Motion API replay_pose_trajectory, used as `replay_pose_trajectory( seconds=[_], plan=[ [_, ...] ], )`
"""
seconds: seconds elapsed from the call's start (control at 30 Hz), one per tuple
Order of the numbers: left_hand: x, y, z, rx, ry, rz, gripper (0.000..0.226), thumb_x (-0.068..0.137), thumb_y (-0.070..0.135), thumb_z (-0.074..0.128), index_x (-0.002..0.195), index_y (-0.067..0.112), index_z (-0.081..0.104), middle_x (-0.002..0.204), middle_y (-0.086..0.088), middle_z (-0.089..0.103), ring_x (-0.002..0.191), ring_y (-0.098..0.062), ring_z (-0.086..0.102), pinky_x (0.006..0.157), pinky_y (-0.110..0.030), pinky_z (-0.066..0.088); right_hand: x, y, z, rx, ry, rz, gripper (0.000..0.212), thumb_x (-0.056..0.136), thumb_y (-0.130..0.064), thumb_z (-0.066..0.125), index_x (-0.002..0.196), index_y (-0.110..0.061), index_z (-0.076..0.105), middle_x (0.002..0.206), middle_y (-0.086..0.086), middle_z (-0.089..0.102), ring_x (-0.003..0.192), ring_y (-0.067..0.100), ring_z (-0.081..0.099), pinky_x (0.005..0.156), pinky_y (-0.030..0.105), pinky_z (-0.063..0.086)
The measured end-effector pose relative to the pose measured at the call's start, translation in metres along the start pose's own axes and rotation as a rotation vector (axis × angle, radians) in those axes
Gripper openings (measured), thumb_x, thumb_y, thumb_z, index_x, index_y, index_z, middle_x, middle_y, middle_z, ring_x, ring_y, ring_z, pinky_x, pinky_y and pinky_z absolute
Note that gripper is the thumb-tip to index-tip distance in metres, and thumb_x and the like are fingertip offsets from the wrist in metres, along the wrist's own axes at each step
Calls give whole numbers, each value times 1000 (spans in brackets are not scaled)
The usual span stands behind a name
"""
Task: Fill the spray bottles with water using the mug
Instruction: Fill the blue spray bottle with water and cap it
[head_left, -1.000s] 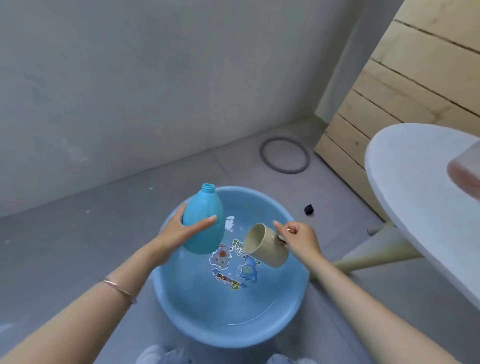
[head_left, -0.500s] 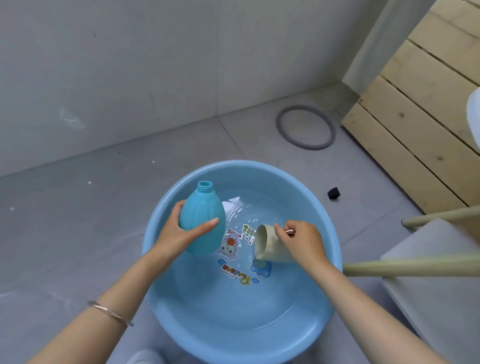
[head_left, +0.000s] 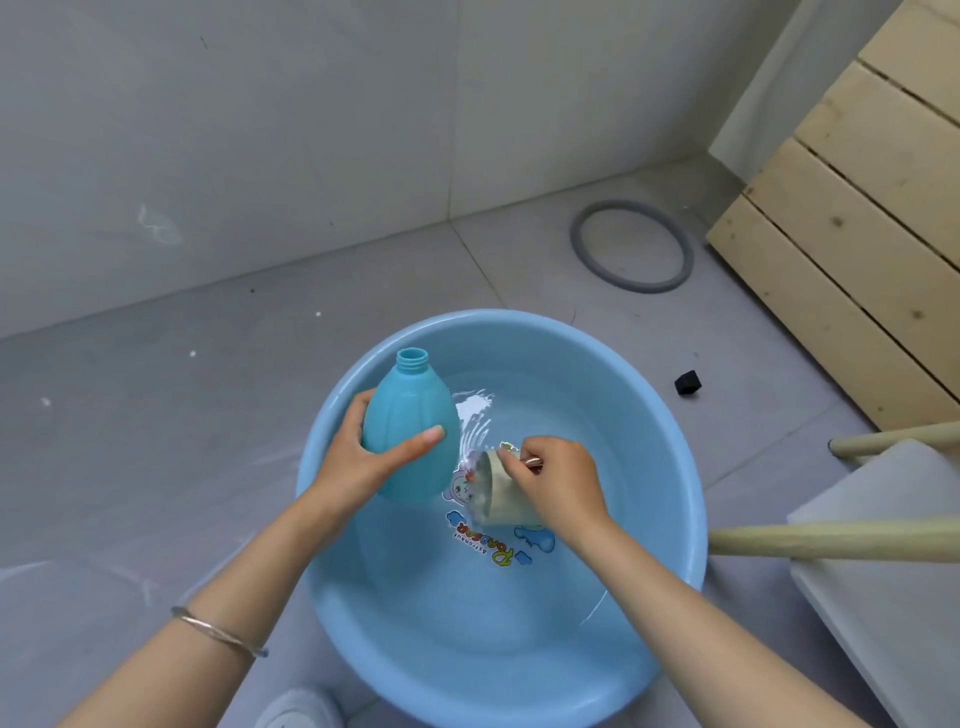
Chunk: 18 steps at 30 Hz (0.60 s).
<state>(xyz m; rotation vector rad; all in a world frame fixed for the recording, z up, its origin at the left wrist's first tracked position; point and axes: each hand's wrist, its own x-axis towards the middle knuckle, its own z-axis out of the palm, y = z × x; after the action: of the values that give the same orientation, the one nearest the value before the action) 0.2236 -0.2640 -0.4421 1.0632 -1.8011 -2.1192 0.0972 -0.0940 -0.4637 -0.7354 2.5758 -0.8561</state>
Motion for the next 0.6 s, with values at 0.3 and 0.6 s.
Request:
replay_pose_trajectory(
  seconds=[0.3, 0.6],
  plan=[
    [-4, 9, -8, -27, 25, 73, 77, 40, 53, 81, 110, 44, 50, 106, 14, 67, 83, 6, 67, 61, -12, 52, -14, 16, -30, 653, 109, 371, 41, 86, -25, 67, 60, -1, 45, 61, 5, 25, 59, 15, 24, 53, 25, 20],
    [-9, -3, 2, 209, -154, 95, 83, 42, 52, 87, 117, 46, 53, 107, 19, 68, 95, 0, 67, 70, -15, 54, -36, 11, -86, 838, 290, 290, 96, 41, -70, 80, 67, 14, 42, 72, 12, 31, 73, 24, 28, 73, 30, 30]
  ],
)
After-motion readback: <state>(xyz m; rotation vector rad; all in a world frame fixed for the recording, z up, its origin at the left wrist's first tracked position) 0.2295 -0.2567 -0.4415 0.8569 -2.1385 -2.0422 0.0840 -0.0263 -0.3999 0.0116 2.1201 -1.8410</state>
